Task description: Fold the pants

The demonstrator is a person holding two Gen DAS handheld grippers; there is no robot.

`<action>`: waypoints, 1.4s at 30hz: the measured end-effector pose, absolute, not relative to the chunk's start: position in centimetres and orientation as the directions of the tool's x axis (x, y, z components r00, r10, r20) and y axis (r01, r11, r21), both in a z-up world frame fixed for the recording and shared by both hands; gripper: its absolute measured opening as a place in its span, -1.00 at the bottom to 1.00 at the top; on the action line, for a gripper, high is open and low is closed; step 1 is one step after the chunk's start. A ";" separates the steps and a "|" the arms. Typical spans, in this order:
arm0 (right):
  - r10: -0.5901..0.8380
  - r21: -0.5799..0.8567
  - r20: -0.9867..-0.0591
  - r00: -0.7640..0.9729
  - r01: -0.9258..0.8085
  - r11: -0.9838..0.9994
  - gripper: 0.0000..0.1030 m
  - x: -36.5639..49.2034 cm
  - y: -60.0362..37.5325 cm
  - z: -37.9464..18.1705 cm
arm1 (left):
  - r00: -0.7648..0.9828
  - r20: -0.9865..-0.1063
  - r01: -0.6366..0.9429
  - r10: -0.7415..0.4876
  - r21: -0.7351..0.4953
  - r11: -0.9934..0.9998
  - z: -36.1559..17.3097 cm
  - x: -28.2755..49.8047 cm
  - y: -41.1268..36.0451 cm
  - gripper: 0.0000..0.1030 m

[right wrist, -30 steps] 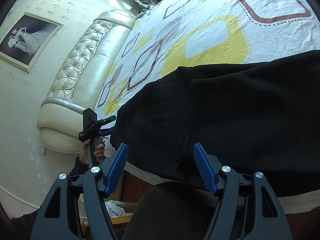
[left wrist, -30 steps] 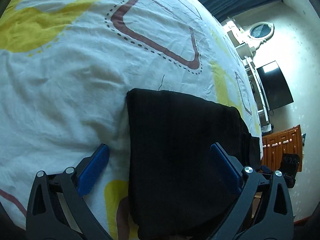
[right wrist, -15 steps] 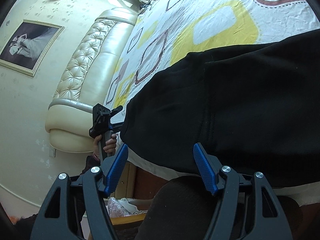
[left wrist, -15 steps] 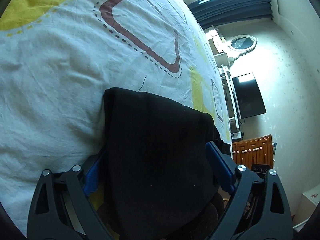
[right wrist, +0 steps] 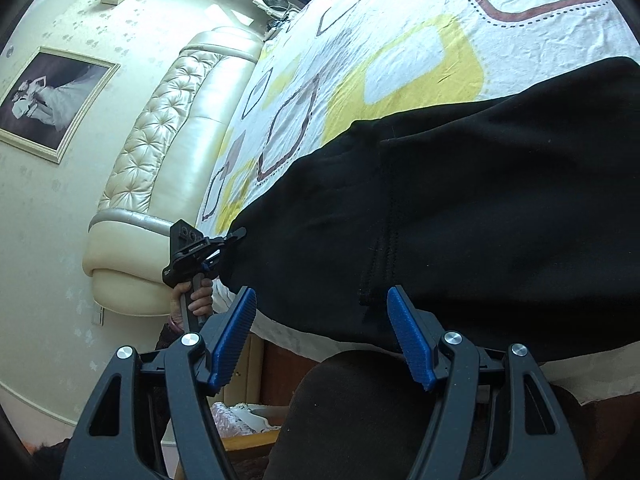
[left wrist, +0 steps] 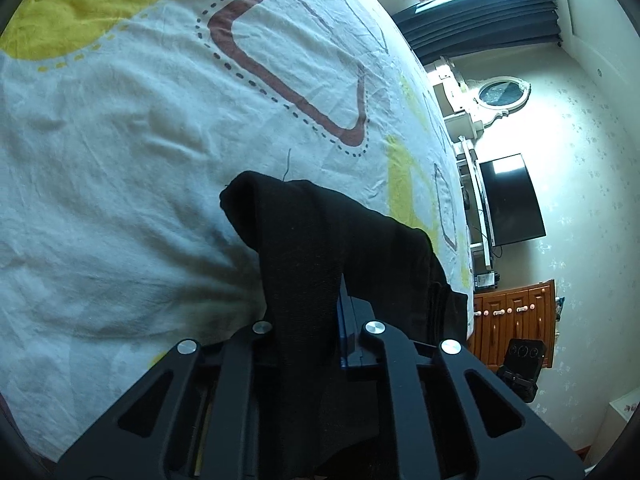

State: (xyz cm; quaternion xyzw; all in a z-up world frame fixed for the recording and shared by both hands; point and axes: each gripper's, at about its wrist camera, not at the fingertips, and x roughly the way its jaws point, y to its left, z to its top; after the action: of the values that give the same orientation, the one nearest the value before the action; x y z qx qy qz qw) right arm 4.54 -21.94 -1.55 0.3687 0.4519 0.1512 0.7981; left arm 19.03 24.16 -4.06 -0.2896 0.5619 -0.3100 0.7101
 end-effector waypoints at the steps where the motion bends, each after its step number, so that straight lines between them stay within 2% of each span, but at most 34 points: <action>1: 0.570 0.725 -0.609 0.551 0.095 0.683 0.31 4.3 -22.1 -1.4 | 0.181 -0.613 0.127 -0.769 -0.761 0.636 -3.3 18.9 23.9 -0.77; 14: 0.553 0.715 -0.630 0.545 0.131 0.686 0.31 2.0 -23.6 -1.7 | 0.202 -0.593 0.277 -0.779 -0.729 0.626 6.8 15.9 17.4 -0.77; 24: 0.561 0.644 -0.725 0.401 0.103 0.758 0.31 0.9 -21.3 -2.8 | 0.170 -0.621 0.375 -0.765 -0.678 0.633 11.9 14.0 8.1 -0.77; 32: 0.630 0.688 -0.700 0.337 0.081 0.721 0.31 -0.9 -20.0 -4.6 | 0.119 -0.690 0.433 -0.714 -0.611 0.662 11.7 12.8 -1.2 -0.77; 42: 0.646 0.711 -0.675 0.355 0.081 0.698 0.31 -2.7 -20.4 -4.3 | 0.109 -0.813 0.500 -0.571 -0.452 0.739 7.4 10.7 -11.6 -0.77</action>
State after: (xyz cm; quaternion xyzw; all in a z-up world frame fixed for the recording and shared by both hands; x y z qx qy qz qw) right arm -2.71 -20.40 -4.31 0.3395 0.5357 0.1884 0.7499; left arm 10.66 -11.63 7.36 -0.0319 0.5622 -0.3600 0.7438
